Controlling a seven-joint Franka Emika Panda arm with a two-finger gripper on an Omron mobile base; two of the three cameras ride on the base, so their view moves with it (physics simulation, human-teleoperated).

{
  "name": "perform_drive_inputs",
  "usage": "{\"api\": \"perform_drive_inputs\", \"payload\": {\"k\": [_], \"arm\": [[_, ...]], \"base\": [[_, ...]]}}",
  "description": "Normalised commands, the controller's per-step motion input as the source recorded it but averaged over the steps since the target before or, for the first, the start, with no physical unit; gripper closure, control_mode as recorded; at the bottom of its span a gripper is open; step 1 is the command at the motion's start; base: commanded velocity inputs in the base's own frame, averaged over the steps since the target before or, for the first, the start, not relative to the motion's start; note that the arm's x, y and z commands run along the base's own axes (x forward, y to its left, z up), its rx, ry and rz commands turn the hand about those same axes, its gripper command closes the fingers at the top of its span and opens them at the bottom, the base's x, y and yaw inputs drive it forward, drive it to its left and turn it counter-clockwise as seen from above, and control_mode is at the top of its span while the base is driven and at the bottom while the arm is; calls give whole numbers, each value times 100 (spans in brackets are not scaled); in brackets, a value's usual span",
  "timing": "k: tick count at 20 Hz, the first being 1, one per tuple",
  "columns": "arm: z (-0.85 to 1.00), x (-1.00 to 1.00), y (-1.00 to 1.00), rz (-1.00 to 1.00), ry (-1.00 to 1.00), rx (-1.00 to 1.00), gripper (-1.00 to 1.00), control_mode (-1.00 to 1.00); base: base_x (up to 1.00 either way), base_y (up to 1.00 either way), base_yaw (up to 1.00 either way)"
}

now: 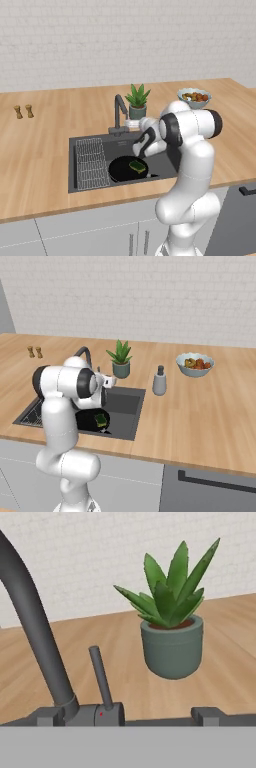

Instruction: Pick the pan and sponge and place them into the sink. Then turn on the water.

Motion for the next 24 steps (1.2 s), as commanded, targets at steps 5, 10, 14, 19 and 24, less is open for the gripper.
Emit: {"api": "perform_drive_inputs", "payload": {"k": [5, 10, 14, 19, 24], "arm": [[-39, 0, 0, 0, -14, 0, -100, -100], [-41, 0, 0, 0, -14, 0, -100, -100], [-27, 0, 2, -1, -13, 0, -100, -100], [-22, 0, 3, 0, -12, 0, -100, -100], [-21, 0, 6, 0, -8, 0, -100, -100]], "base": [[0, 0, 0], [0, 0, 0], [0, 0, 0], [0, 0, 0], [0, 0, 0]]}}
